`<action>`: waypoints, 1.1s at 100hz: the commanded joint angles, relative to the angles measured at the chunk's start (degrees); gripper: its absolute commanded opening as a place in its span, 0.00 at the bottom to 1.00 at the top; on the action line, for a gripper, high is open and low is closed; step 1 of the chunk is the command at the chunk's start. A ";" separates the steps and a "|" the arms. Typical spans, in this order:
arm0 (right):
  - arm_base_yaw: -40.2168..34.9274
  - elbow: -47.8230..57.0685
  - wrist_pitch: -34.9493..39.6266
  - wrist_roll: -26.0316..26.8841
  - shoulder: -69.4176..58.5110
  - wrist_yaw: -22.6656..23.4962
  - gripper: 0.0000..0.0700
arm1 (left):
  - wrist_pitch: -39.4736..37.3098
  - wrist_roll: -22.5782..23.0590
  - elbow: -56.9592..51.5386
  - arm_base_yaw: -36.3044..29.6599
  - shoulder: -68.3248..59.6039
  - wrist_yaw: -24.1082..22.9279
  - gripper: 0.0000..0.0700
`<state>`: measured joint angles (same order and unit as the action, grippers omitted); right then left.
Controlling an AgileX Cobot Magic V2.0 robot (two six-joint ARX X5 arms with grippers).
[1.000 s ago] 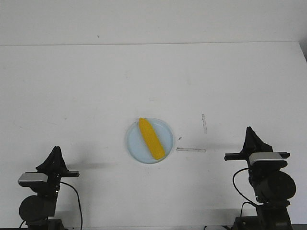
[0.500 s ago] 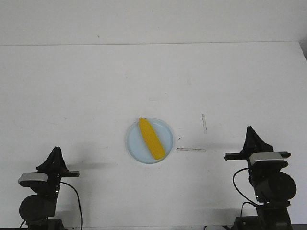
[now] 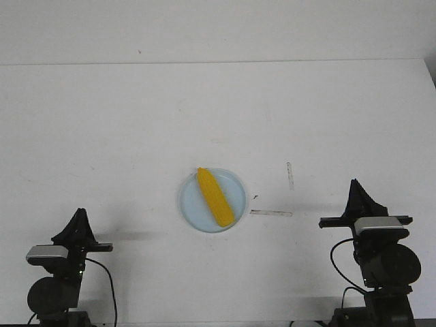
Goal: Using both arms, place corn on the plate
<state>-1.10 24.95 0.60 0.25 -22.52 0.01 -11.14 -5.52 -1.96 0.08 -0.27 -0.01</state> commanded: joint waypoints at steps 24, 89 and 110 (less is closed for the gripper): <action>0.00 0.11 -0.66 -0.11 0.09 0.00 0.02 | -0.90 -0.04 1.20 -0.11 0.09 -0.04 0.00; -0.07 -11.72 -12.20 -0.28 3.89 3.58 0.02 | -0.90 -0.04 1.18 -0.09 0.09 -0.04 0.00; -0.07 -17.05 -13.70 -0.26 7.04 3.23 0.02 | -0.87 -0.04 1.18 -0.09 0.09 -0.04 0.00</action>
<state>-1.13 8.51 -12.45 0.21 -16.25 3.49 -11.16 -5.52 -1.96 0.08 -0.27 -0.01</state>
